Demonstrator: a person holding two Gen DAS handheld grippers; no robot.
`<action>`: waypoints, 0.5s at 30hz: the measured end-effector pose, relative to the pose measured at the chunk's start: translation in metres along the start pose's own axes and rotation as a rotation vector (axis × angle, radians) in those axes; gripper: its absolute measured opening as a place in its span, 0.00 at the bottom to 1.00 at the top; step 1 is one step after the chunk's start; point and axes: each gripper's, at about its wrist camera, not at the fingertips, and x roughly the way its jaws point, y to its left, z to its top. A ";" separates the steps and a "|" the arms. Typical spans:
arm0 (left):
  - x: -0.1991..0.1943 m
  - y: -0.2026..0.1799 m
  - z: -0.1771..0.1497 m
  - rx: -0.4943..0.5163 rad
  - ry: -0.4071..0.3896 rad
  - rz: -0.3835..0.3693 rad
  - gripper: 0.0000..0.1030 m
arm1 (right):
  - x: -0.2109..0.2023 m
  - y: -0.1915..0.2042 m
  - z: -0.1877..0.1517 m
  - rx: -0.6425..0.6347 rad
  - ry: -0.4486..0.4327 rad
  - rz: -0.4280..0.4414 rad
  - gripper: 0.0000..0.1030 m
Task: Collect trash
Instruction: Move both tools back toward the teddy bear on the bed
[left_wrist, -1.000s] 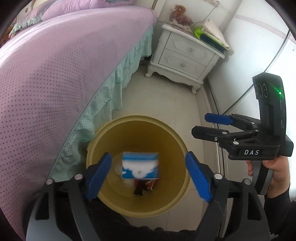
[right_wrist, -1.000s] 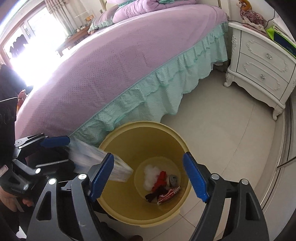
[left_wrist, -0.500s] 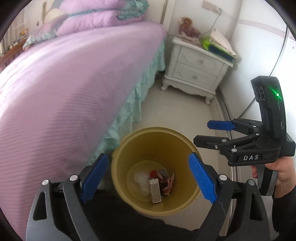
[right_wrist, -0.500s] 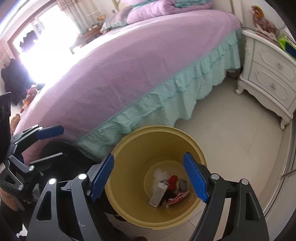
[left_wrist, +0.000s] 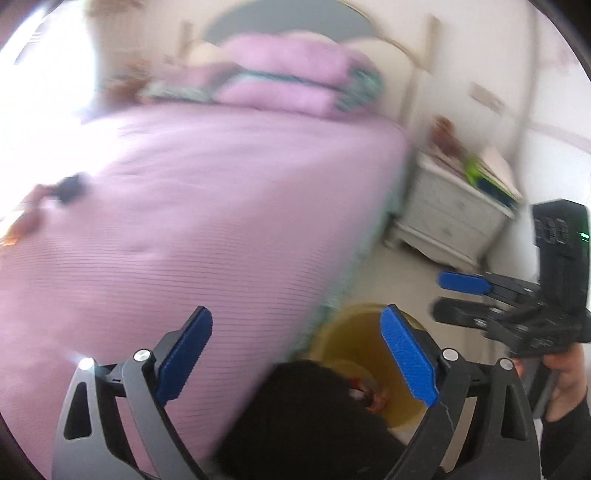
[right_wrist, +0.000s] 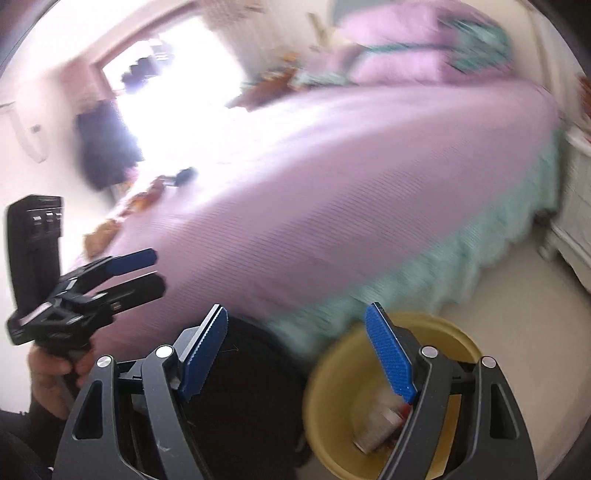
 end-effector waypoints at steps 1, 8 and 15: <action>-0.012 0.015 0.001 -0.019 -0.021 0.048 0.91 | 0.005 0.013 0.006 -0.031 -0.015 0.030 0.78; -0.081 0.103 -0.002 -0.106 -0.112 0.338 0.96 | 0.054 0.111 0.047 -0.228 -0.079 0.216 0.90; -0.128 0.189 -0.012 -0.178 -0.139 0.525 0.96 | 0.111 0.193 0.070 -0.328 -0.035 0.383 0.90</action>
